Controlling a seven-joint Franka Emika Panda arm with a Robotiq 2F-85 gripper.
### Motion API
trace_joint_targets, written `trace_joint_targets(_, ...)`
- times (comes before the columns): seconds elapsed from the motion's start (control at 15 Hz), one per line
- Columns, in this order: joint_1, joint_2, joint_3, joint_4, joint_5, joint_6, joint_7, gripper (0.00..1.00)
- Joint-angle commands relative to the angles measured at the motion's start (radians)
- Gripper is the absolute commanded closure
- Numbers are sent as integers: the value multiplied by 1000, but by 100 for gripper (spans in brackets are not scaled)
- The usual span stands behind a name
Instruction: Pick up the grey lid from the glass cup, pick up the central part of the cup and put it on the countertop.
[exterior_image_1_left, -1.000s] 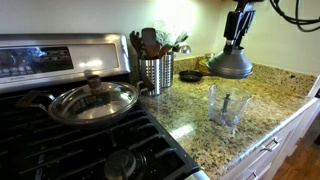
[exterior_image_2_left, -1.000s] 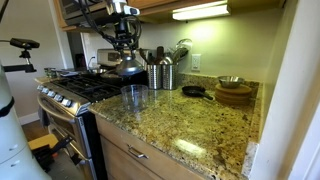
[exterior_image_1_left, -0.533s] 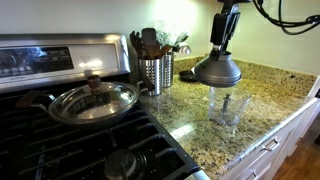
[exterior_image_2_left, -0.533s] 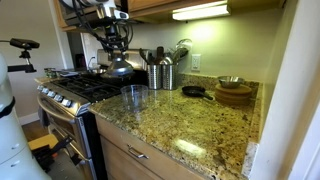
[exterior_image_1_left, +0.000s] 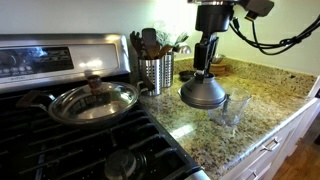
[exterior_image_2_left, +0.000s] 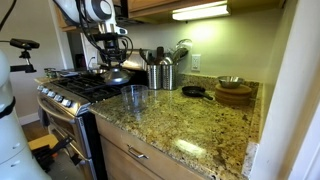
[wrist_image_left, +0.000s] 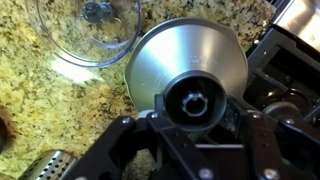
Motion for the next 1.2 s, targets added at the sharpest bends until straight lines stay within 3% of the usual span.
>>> trace_joint_targets(0.0, 9, 66, 3, 39, 15, 43, -42, 65)
trace_joint_targets(0.47, -6, 187, -5, 65, 15, 139, -76, 65)
trace_joint_targets(1.13, -53, 299, -32, 92, 12, 181, -110, 65)
